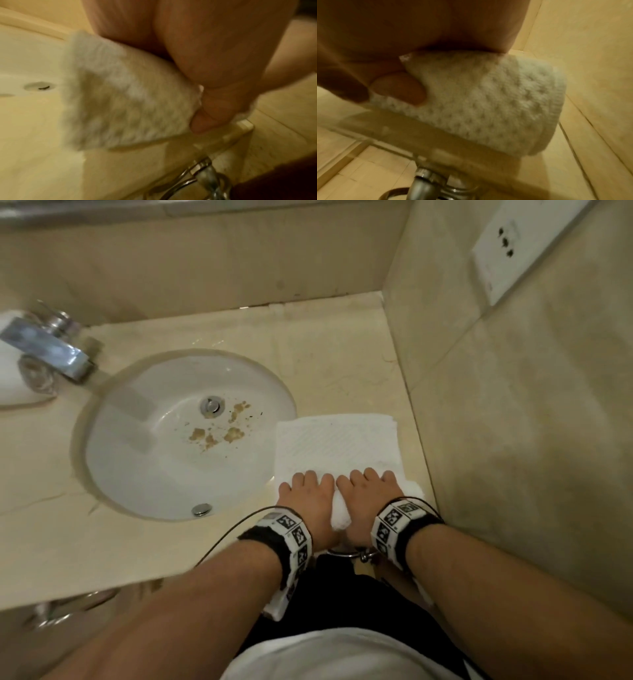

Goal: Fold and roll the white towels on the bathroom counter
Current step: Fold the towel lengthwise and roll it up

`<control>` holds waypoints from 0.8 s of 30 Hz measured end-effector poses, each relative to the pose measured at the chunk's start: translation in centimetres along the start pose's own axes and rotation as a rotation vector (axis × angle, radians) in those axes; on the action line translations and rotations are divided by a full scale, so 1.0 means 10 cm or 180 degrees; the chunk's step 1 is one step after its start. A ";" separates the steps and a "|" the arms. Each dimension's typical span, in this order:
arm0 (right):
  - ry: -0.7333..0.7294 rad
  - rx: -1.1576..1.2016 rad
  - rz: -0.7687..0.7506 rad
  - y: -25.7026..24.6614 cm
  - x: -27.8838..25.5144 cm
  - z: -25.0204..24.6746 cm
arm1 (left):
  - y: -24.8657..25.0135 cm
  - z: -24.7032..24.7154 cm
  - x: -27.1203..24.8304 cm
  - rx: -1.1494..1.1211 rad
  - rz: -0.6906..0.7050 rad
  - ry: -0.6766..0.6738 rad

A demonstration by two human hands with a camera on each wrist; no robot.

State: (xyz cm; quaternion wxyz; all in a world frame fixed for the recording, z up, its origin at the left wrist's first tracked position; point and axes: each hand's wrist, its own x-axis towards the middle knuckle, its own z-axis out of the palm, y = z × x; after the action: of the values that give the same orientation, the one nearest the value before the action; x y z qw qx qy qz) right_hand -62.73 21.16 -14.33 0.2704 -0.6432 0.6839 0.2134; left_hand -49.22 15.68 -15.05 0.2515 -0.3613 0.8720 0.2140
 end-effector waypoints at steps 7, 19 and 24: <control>-0.0365 0.0109 0.0098 0.06 0.20 -0.24 | 0.00 0.13 -0.29 0.0581 0.0072 0.0488; 0.0825 -0.0118 -0.0087 0.09 -0.15 0.31 | -0.04 -0.04 -0.01 0.0457 -0.0179 0.0384; 0.0789 -0.0299 -0.0043 0.11 -0.01 0.21 | -0.09 -0.06 0.07 0.0426 -0.0177 0.0378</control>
State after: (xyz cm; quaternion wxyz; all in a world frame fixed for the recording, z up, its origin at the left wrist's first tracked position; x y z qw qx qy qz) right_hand -63.59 22.64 -15.92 0.1548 -0.6812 0.6970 0.1622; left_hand -49.14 14.45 -15.19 0.2287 -0.3798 0.8874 0.1262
